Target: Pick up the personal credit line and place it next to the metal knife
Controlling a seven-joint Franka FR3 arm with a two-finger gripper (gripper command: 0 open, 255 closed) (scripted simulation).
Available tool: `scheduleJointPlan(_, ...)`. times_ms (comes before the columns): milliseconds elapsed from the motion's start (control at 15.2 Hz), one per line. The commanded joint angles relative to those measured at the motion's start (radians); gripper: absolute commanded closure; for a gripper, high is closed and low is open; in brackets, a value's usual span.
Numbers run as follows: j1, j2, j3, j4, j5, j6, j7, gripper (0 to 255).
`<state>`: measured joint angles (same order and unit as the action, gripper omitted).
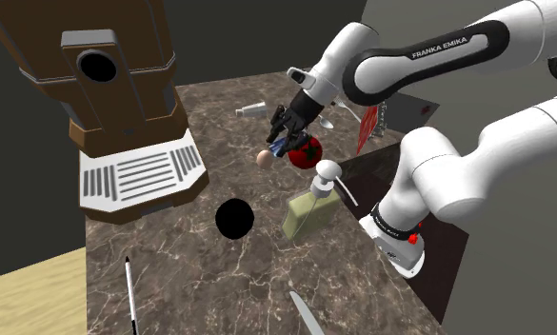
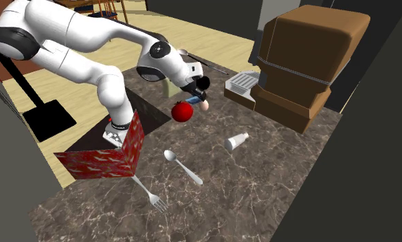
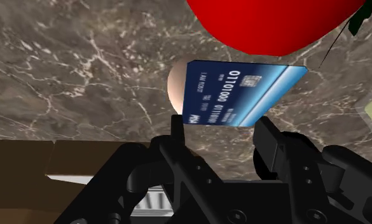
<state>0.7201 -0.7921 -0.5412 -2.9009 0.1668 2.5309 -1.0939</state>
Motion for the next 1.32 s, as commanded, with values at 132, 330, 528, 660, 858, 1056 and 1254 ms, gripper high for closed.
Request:
scheduleJointPlan(132,0.040,-0.043,0.125,-0.068,0.037,0.057,0.123,255)
scheduleJointPlan(330,0.086,-0.062,0.219,-0.104,0.071,0.099,0.220,255)
scheduleJointPlan(528,0.142,-0.060,0.313,-0.124,0.109,0.147,0.320,255)
scheduleJointPlan(660,0.183,-0.046,0.376,-0.129,0.135,0.180,0.387,255)
scheduleJointPlan(858,0.243,-0.008,0.471,-0.121,0.172,0.232,0.488,255)
scheduleJointPlan(1056,0.292,0.049,0.565,-0.098,0.202,0.281,0.587,255)
scheduleJointPlan(1254,0.322,0.118,0.661,-0.060,0.223,0.325,0.684,255)
